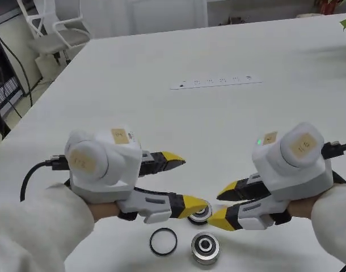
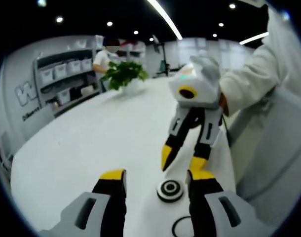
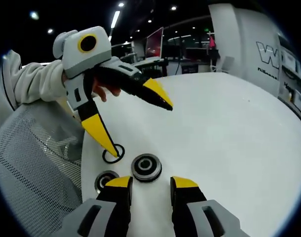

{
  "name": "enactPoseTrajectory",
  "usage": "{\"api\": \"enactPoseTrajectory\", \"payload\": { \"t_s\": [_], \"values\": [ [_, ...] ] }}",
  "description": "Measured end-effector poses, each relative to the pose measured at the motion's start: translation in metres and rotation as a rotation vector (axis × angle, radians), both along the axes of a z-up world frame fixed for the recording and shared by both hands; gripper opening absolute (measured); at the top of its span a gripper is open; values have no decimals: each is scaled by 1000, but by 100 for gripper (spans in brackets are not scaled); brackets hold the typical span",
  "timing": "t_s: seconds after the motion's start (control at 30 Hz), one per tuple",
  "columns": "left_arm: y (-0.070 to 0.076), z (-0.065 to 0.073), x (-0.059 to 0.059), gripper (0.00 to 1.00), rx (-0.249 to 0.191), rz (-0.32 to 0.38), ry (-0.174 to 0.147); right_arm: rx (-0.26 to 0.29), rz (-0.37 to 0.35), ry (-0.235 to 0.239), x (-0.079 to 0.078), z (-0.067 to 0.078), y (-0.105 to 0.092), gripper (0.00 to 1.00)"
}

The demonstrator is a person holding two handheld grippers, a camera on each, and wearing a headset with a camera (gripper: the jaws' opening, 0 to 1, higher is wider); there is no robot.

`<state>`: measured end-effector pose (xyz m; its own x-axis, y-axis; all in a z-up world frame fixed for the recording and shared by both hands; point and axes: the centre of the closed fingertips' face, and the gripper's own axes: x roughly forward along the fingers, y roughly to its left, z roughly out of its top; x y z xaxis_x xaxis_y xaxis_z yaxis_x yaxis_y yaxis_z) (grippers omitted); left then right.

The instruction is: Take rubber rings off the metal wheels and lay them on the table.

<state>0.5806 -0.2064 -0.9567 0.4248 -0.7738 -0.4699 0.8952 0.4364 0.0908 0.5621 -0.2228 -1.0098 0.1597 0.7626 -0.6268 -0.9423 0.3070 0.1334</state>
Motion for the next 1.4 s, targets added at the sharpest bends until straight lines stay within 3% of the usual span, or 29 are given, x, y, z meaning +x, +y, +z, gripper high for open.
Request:
{"api": "enactPoseTrajectory", "payload": {
  "t_s": [0.13,0.43,0.57,0.6,0.83,1.03,1.07,1.2,1.4],
  "values": [
    [0,-12,1,49,-18,31,34,9,0,-9,1,0,2,27],
    [-4,-35,-7,36,37,10,57,0,12,-17,-2,-4,6,28],
    [-1,-43,-8,30,66,17,61,7,10,-15,-3,-5,8,32],
    [-3,-41,-8,29,47,17,67,4,10,-22,-2,-5,8,33],
    [-8,-43,-13,18,44,-2,73,4,19,-36,-3,-6,10,32],
    [-9,-44,-16,15,57,-15,65,-2,35,-45,-5,-7,13,29],
    [-8,-45,-18,15,62,-6,78,-2,36,-47,-5,-7,13,29],
    [-8,-44,-16,14,54,-10,72,-3,44,-67,-5,-7,14,23],
    [-9,-44,-16,14,47,-5,73,-12,67,-76,-5,-6,12,21]
  ]
}}
